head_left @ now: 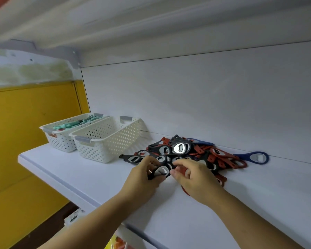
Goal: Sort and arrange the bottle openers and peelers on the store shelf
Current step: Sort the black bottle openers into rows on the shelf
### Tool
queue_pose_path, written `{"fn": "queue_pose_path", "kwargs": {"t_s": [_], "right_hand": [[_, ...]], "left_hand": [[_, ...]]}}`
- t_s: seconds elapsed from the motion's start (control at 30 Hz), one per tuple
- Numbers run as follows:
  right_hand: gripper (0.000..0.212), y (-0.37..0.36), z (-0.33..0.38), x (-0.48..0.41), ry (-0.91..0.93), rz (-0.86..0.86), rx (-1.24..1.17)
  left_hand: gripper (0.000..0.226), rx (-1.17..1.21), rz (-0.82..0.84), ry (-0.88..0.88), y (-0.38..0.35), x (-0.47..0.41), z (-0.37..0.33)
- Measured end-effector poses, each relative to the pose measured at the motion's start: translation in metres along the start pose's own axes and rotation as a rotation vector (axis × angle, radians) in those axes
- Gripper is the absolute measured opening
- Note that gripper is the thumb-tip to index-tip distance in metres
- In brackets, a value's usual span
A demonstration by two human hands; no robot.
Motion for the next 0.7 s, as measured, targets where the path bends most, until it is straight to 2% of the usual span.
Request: {"fn": "queue_pose_path", "kwargs": {"t_s": [0.07, 0.17, 0.3, 0.4, 0.5, 0.57, 0.63, 0.7], "right_hand": [[0.019, 0.001, 0.001, 0.000, -0.009, -0.015, -0.037], [0.012, 0.007, -0.003, 0.000, -0.042, -0.099, -0.134], [0.010, 0.021, -0.015, 0.002, -0.103, -0.206, -0.296], [0.009, 0.025, -0.019, 0.004, -0.130, -0.232, -0.422], [0.010, 0.030, -0.025, 0.004, -0.173, -0.302, -0.352], [0.018, 0.038, -0.035, 0.004, -0.233, -0.391, -0.314], [0.021, 0.048, -0.044, 0.007, -0.278, -0.467, -0.390], [0.018, 0.052, -0.047, 0.011, -0.277, -0.466, -0.474]], "left_hand": [[0.019, 0.342, 0.097, 0.036, -0.008, -0.002, -0.008], [0.006, 0.475, 0.242, 0.090, -0.018, -0.008, -0.022], [0.019, 0.693, 0.363, 0.132, -0.028, -0.020, -0.037], [0.037, 0.841, 0.352, 0.149, -0.043, -0.024, -0.039], [0.025, 1.043, 0.280, 0.160, -0.050, -0.022, -0.035], [0.025, 1.136, 0.271, 0.170, -0.048, -0.022, -0.031], [0.028, 1.193, 0.291, 0.182, -0.046, -0.022, -0.027], [0.025, 1.205, 0.318, 0.177, -0.047, -0.023, -0.024]]}}
Point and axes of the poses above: each hand's wrist, its own x-axis away from the middle knuckle, its own y-axis out of the back of the hand, z = x × y, the point moved 3 cm from there along -x, towards the middle knuckle, and after that the axes turned 12 degrees about z, right-handed, at the moved point
